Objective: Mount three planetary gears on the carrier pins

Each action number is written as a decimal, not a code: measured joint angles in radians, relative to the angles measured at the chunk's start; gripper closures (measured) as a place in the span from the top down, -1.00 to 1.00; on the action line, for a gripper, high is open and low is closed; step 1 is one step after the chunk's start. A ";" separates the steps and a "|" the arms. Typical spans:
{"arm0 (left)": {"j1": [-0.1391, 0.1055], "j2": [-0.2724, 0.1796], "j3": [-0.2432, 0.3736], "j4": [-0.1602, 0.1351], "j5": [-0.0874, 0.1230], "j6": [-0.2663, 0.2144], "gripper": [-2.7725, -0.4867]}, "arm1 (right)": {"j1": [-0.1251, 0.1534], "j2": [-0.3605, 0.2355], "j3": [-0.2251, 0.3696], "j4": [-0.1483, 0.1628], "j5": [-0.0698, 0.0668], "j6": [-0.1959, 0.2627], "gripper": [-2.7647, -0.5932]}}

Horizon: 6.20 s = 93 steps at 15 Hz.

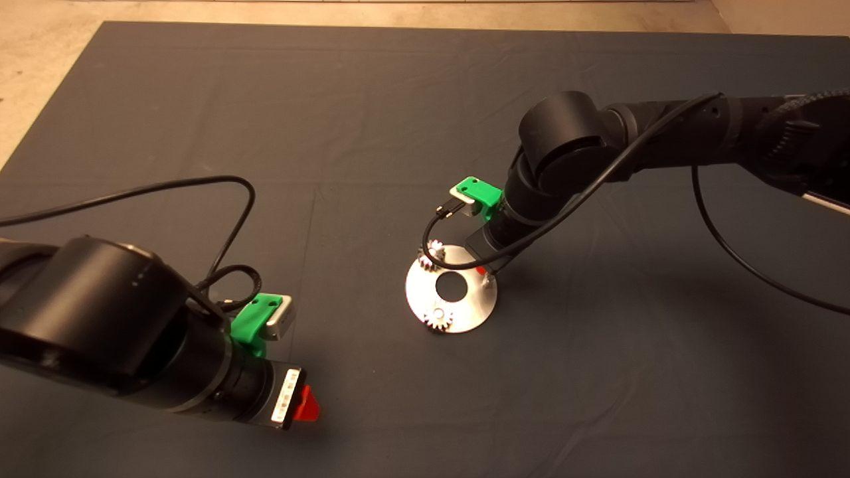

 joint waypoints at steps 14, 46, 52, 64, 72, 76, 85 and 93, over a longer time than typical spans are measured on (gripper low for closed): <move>0.000 0.000 0.012 0.000 0.000 0.000 0.49 | -0.032 -0.003 0.000 0.003 0.000 0.000 -0.61; 0.000 -0.011 0.022 0.000 0.000 0.000 0.49 | -0.058 -0.012 0.004 0.003 0.009 0.000 -0.60; 0.000 -0.011 0.022 0.000 0.000 0.000 0.49 | -0.058 -0.014 0.015 0.003 0.007 0.000 -0.60; 0.000 -0.011 0.022 0.000 0.000 0.000 0.49 | -0.058 -0.014 0.024 0.003 0.000 0.000 -0.46; 0.000 -0.011 0.022 0.000 0.000 -0.003 0.49 | -0.025 -0.031 0.055 0.027 0.000 0.009 -0.16; 0.000 -0.011 0.024 0.000 0.000 -0.004 0.49 | 0.084 -0.058 0.101 0.057 0.005 0.037 0.03; -0.001 0.011 0.024 -0.018 0.000 -0.062 0.49 | 0.100 -0.519 0.641 0.170 -0.005 0.424 0.31; -0.032 0.147 0.024 -0.043 0.000 -0.151 0.49 | 0.108 -0.465 0.768 0.205 0.002 0.738 0.60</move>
